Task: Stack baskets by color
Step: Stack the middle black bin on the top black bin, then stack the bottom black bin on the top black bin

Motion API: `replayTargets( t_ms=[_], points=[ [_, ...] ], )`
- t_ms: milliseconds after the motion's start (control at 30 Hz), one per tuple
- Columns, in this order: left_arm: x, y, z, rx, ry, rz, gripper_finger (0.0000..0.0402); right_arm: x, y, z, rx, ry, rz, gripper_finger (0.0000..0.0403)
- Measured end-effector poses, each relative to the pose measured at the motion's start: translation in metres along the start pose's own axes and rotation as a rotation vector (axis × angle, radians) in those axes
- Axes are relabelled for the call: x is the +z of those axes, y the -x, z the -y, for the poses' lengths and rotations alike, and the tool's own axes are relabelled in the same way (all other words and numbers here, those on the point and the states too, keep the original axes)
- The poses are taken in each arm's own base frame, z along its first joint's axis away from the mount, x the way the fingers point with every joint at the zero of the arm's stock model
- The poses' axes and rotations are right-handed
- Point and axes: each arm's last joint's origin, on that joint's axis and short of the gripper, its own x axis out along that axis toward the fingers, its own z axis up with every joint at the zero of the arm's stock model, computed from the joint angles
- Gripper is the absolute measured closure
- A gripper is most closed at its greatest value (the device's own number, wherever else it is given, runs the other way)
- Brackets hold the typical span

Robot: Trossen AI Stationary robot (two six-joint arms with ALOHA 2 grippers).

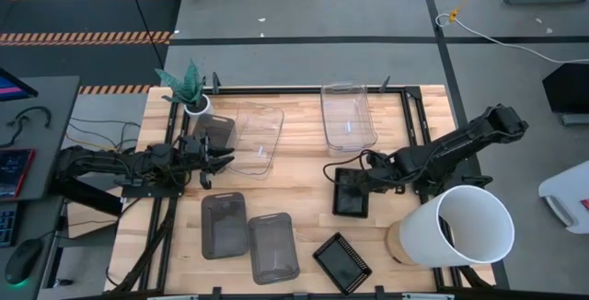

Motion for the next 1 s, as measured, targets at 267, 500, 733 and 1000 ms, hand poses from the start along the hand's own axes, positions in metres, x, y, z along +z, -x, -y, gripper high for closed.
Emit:
replayTargets(
  t_ms=[267, 500, 733, 1000],
  points=[
    [0.000, 0.000, 0.000, 0.000, 0.000, 0.001, 0.0283, 0.005, 0.000, -0.002, -0.036, -0.054, -0.099, 0.0287],
    [0.000, 0.000, 0.000, -0.001, 0.000, 0.001, 0.0283, 0.004, 0.020, -0.008, 0.023, -0.075, -0.123, 0.0261],
    [0.000, 0.000, 0.000, 0.000, 0.000, 0.001, 0.0283, -0.014, 0.041, -0.047, 0.327, 0.044, -0.113, 0.0262],
    [0.000, 0.000, 0.000, -0.001, 0.000, 0.001, 0.0283, -0.050, 0.021, -0.104, 0.511, 0.330, -0.209, 0.0272]
  ],
)
